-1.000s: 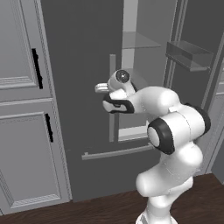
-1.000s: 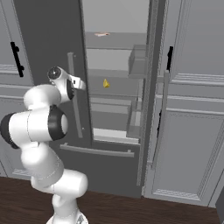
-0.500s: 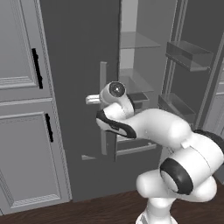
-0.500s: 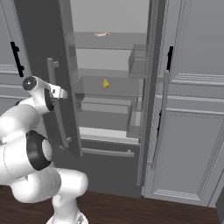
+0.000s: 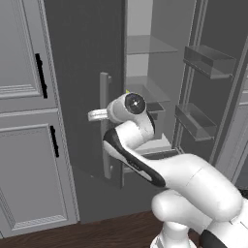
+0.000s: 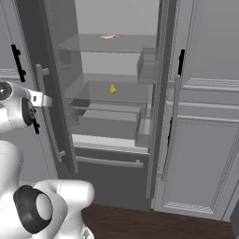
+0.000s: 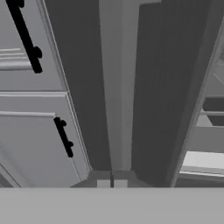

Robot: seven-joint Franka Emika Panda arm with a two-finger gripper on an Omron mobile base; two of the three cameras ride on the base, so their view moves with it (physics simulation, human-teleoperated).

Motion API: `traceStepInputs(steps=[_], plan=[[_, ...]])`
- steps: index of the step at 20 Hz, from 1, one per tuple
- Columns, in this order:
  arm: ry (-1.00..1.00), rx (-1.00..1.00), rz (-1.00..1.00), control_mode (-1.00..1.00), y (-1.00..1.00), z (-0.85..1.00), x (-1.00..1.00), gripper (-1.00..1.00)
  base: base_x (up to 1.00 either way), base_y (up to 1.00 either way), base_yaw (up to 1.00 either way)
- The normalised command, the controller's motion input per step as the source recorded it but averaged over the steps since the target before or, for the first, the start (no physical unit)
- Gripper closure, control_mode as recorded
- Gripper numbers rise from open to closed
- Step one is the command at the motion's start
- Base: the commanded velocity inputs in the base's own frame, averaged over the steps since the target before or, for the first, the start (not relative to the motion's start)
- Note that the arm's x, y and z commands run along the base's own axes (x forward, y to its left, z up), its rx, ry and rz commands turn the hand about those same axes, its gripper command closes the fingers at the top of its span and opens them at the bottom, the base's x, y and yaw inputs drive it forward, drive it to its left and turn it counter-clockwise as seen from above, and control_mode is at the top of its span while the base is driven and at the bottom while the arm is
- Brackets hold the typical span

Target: Grab a lemon wedge from the fridge and one ice cube from the ice bowl, and put them in the glass of lemonade.

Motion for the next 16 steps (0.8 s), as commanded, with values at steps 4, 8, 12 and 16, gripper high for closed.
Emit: traceStepInputs(steps=[4,8,12,16], plan=[[0.00,0.00,0.05,-1.00,-0.18,0.79,-0.95,1.00,0.00,0.00,0.00],[0.01,0.00,-0.05,-1.00,-0.76,0.62,-0.38,1.00,0.00,0.00,0.00],[0.11,0.00,-0.18,-1.00,-0.99,0.24,0.00,1.00,0.00,0.00,0.00],[0.04,0.07,-0.08,-1.00,-0.72,-0.05,0.05,1.00,0.00,0.00,0.00]])
